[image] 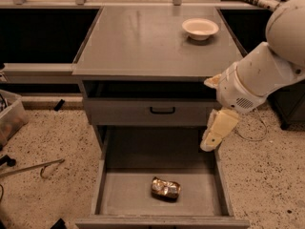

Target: Pick orange can from middle drawer and place on counter

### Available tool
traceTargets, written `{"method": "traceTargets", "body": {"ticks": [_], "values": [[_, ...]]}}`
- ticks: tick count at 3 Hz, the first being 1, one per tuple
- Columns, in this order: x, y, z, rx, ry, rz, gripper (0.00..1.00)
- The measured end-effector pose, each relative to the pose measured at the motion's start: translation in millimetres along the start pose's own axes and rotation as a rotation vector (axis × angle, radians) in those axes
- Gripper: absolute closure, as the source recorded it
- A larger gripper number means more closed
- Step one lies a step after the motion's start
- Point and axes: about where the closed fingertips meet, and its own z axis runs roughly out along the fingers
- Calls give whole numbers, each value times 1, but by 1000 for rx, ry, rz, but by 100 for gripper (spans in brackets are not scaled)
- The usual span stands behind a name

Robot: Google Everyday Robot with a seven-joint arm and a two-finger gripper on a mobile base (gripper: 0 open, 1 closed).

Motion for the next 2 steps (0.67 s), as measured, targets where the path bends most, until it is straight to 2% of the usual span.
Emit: {"method": "traceTargets", "body": {"ticks": [1, 2], "values": [[0, 0, 0, 0, 0, 0, 0], [8, 7, 16, -4, -10, 9, 0]]}}
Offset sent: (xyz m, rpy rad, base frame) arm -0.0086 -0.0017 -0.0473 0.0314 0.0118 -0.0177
